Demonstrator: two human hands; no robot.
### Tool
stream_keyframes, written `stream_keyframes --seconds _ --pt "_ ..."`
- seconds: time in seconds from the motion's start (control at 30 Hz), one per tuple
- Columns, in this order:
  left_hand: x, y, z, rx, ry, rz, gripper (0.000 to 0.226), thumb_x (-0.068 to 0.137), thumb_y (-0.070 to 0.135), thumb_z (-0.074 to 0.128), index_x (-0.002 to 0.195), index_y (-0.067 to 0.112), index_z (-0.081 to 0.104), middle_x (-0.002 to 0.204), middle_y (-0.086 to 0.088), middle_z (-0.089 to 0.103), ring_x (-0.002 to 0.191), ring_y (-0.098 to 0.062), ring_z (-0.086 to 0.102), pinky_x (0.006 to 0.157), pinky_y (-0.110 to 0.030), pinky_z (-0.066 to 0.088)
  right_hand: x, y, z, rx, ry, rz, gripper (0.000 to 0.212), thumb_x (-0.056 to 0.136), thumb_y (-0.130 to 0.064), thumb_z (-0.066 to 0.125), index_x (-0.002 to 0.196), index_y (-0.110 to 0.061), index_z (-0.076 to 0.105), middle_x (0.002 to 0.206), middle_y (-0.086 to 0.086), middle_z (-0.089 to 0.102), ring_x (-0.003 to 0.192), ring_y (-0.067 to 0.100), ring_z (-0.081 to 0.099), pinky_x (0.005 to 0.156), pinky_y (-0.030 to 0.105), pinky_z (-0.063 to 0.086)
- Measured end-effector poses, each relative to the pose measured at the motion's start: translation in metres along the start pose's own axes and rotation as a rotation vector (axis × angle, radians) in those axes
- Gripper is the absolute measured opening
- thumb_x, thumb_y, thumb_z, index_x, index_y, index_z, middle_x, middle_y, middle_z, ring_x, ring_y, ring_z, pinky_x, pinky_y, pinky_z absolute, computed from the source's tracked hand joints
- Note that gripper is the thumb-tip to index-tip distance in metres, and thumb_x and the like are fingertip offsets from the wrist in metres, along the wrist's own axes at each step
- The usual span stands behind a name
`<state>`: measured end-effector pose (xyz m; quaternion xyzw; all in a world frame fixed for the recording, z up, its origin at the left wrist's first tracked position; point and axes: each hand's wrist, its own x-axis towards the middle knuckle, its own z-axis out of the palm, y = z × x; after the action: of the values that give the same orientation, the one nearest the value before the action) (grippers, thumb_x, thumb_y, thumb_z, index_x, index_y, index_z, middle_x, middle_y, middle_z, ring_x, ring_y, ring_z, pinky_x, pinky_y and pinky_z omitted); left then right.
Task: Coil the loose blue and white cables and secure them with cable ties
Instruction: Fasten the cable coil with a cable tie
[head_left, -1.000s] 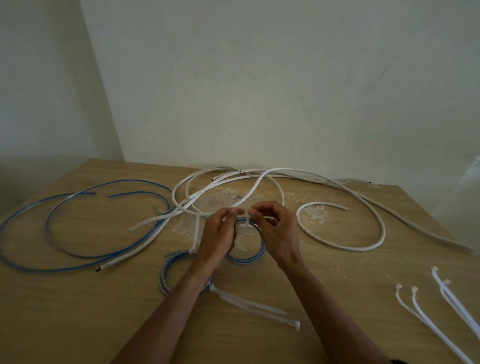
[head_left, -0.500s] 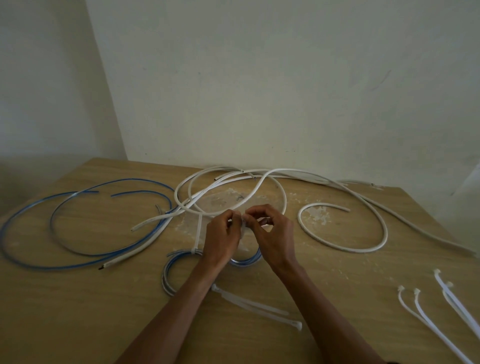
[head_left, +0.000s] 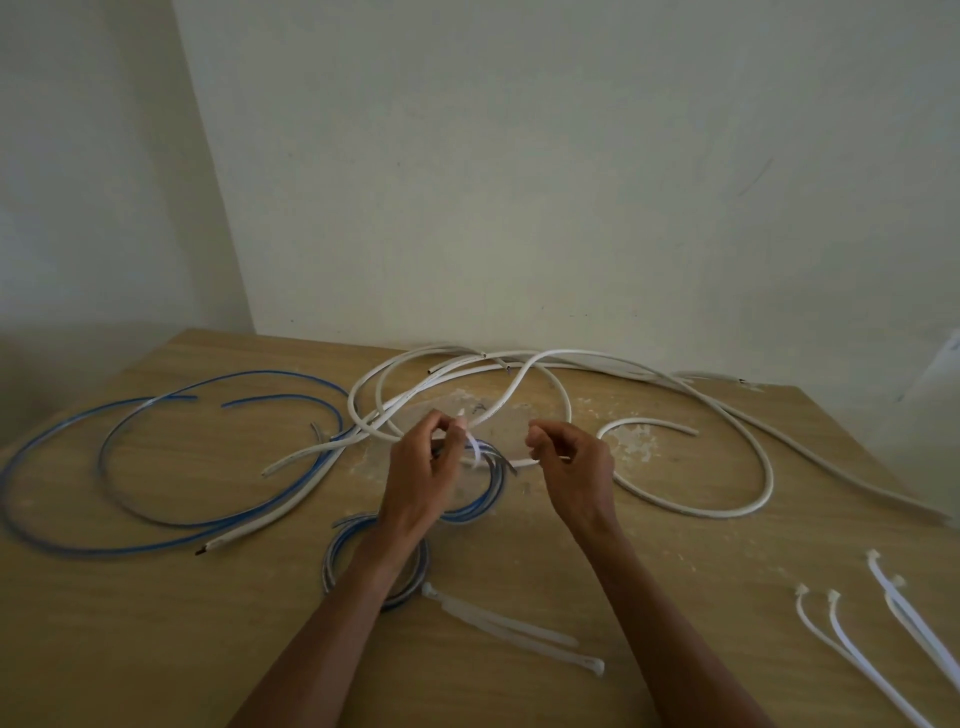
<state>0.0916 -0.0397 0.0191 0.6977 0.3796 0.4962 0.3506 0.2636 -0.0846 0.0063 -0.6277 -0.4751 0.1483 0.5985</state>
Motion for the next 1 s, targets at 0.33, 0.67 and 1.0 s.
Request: stream_keyframes --seconds 0.33,0.67,1.0 --pt "-0.001 0.001 -0.002 -0.133 0.037 -0.127 0.039 0.106 0.037 0.046 0.076 0.012 0.053 0.051 0.006 0.038 0.045 -0.009 0.035 0.048 -0.024 0.032 -0.014 0.000 0.006 0.053 -0.276 0.079 0.055 0.106 -0.048 0.037 0.093 -0.013 0.077 0.080 0.005 0.073 0.065 0.008 0.063 0.057 0.022 0.047" --pt "-0.015 0.023 0.009 -0.049 -0.353 -0.119 0.028 0.107 0.026 0.044 0.105 0.014 0.069 0.051 0.024 0.057 0.044 0.008 0.052 0.047 -0.008 0.035 -0.010 -0.015 0.002 0.160 -0.259 -0.077 0.014 0.095 -0.020 0.070 0.104 -0.013 0.079 0.095 -0.004 0.078 0.088 0.013 0.074 0.076 0.028 0.060" --pt "-0.013 0.016 0.012 -0.102 -0.370 -0.269 0.034 0.105 0.036 0.048 0.088 0.013 0.066 0.048 0.010 0.041 0.040 -0.008 0.034 0.047 -0.026 0.028 -0.007 -0.013 -0.002 0.014 -0.268 -0.106 0.009 0.095 -0.022 0.070 0.089 -0.021 0.077 0.079 -0.007 0.074 0.075 0.010 0.070 0.066 0.023 0.056"
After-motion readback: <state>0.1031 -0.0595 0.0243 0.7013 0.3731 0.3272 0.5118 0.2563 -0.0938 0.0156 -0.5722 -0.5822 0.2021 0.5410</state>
